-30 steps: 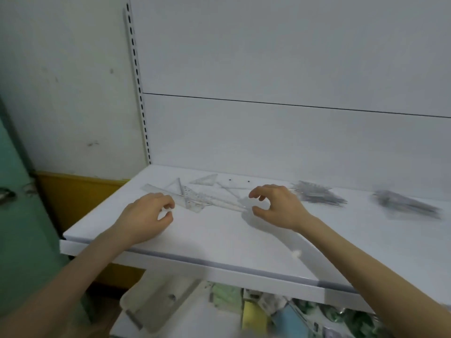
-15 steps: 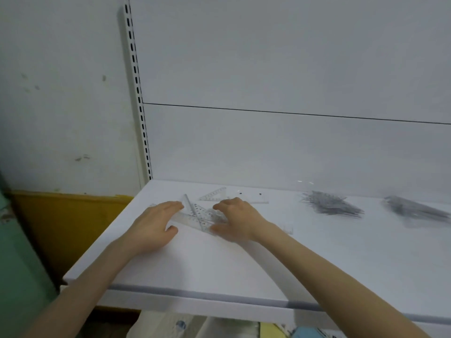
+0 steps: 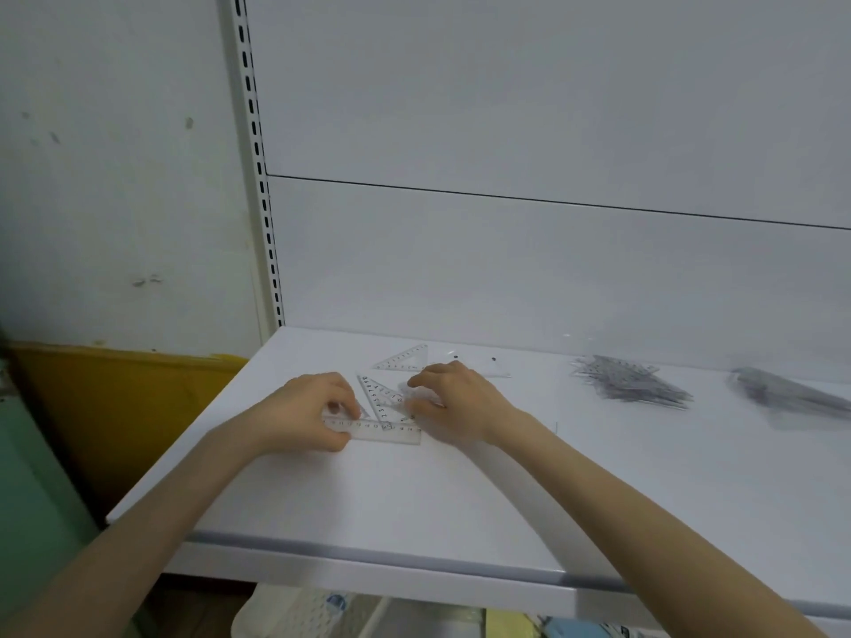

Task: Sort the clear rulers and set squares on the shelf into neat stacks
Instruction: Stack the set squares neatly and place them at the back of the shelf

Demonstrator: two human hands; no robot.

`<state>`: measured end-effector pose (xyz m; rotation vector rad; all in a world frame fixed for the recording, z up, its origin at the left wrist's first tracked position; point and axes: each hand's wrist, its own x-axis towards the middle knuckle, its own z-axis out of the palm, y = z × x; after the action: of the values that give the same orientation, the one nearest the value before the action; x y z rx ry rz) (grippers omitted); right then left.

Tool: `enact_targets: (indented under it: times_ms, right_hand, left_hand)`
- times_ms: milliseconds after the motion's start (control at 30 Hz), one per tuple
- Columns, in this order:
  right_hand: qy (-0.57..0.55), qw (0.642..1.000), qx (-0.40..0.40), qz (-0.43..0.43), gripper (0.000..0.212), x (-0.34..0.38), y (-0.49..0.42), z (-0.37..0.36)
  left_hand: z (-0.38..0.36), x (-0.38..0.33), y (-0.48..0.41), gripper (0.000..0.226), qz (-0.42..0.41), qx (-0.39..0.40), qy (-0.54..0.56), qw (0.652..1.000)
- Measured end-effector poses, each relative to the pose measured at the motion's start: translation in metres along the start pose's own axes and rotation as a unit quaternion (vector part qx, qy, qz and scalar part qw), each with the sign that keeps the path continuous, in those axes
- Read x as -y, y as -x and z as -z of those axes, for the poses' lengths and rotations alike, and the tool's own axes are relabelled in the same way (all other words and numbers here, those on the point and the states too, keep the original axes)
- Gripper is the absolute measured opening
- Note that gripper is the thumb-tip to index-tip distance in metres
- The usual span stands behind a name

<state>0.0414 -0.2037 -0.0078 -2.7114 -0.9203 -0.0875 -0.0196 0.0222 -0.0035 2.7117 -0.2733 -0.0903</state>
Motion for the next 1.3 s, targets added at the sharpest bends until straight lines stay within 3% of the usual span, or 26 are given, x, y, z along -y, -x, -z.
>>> enact_targets:
  times_ms: [167,333,467,600,767,900,1133,1233,1300]
  right_hand:
    - [0.026,0.999,0.014,-0.03,0.037,-0.018,0.003,0.015]
    - [0.027,0.993,0.079,-0.084,0.044,-0.039,0.014,0.025]
    - [-0.002,0.997,0.044,-0.064,0.028,-0.044,0.014,0.023]
    - [0.004,0.998,0.031,-0.051,0.021,-0.045,0.013,0.019]
    - [-0.051,0.997,0.023,-0.053,0.034,-0.049,0.015,0.017]
    - [-0.089,0.995,0.004,-0.04,0.022,-0.049,0.017,0.019]
    - [-0.162,0.981,-0.049,-0.096,0.028,-0.059,0.052,0.045]
    - [-0.207,0.97,-0.081,-0.094,0.019,-0.066,0.076,0.056]
    - [-0.229,0.965,-0.082,-0.098,0.03,-0.073,0.092,0.061]
  left_hand:
    - [0.002,-0.004,-0.008,0.029,0.017,0.059,-0.047,0.997]
    - [-0.004,-0.014,-0.008,0.029,0.011,0.013,-0.053,0.998]
    - [-0.01,-0.017,-0.005,0.029,-0.011,-0.007,-0.022,1.0]
    - [-0.011,-0.017,-0.005,0.02,-0.02,-0.017,-0.091,0.995]
    - [-0.01,-0.018,-0.005,0.019,-0.007,-0.06,-0.039,0.997]
    - [-0.007,-0.02,-0.003,0.009,-0.003,-0.068,-0.022,0.997]
    - [-0.007,-0.049,-0.006,0.027,-0.004,-0.097,-0.058,0.994]
    - [-0.013,-0.064,-0.011,0.032,-0.025,-0.108,-0.045,0.993]
    - [-0.017,-0.074,-0.016,0.035,-0.043,-0.107,-0.033,0.993]
